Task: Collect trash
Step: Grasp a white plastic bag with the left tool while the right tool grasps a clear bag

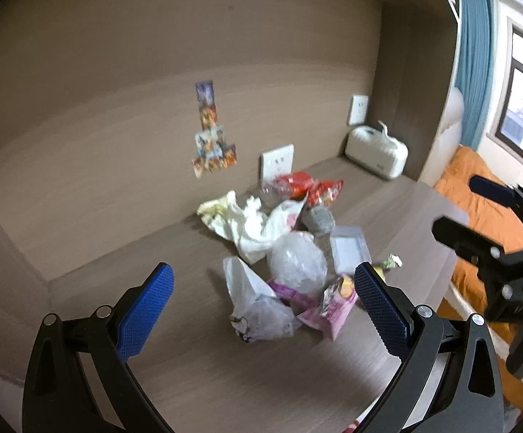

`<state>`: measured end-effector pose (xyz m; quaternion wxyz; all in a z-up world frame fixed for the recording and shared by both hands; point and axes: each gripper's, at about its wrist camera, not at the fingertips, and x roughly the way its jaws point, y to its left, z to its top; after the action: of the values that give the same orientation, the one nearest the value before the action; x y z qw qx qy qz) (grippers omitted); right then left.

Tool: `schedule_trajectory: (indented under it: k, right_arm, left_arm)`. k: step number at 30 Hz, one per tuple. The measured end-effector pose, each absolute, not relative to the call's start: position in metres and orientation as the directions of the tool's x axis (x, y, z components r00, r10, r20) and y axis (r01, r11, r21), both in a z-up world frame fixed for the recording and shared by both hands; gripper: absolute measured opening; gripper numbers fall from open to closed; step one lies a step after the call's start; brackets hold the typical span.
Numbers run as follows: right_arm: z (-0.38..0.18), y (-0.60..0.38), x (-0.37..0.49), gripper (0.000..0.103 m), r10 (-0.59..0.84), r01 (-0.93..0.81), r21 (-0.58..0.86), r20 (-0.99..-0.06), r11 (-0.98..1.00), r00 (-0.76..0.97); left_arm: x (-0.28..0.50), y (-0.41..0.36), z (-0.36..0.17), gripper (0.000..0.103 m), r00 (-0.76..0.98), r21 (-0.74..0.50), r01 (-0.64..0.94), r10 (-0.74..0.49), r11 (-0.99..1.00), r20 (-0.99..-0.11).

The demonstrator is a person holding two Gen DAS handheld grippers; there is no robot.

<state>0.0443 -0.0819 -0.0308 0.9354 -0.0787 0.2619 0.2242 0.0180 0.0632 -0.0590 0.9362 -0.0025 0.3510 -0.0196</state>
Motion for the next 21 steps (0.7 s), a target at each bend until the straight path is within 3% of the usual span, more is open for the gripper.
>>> schedule_trajectory:
  k: [9,12,16,17,19,21]
  right_arm:
    - [-0.079,-0.043,0.097,0.099,0.376,-0.484,-0.004,-0.624,0.875,0.685]
    - [-0.098,-0.030,0.117,0.099,0.361,-0.493,-0.010,-0.670,0.870,0.649]
    - [-0.120,-0.015,0.137,0.099,0.352,-0.500,-0.003,-0.707,0.866,0.614]
    - [-0.125,-0.012,0.141,0.095,0.347,-0.502,-0.006,-0.716,0.865,0.606]
    - [-0.136,-0.004,0.148,0.085,0.337,-0.506,-0.010,-0.735,0.863,0.588]
    - [-0.146,0.002,0.155,0.073,0.343,-0.516,0.009,-0.756,0.857,0.558]
  left_arm:
    - [0.054,0.081,-0.125,0.096,0.657,-0.036,0.123,-0.108,0.992,-0.746]
    - [0.067,0.088,-0.149,0.081,0.617,-0.073,0.139,-0.144,0.988,-0.774]
    - [0.084,0.092,-0.184,0.076,0.559,-0.099,0.167,-0.177,0.981,-0.810]
    - [0.086,0.092,-0.190,0.076,0.551,-0.102,0.175,-0.184,0.979,-0.814]
    - [0.093,0.091,-0.201,0.065,0.530,-0.117,0.197,-0.206,0.973,-0.823]
    - [0.095,0.092,-0.206,0.063,0.519,-0.134,0.220,-0.233,0.966,-0.822]
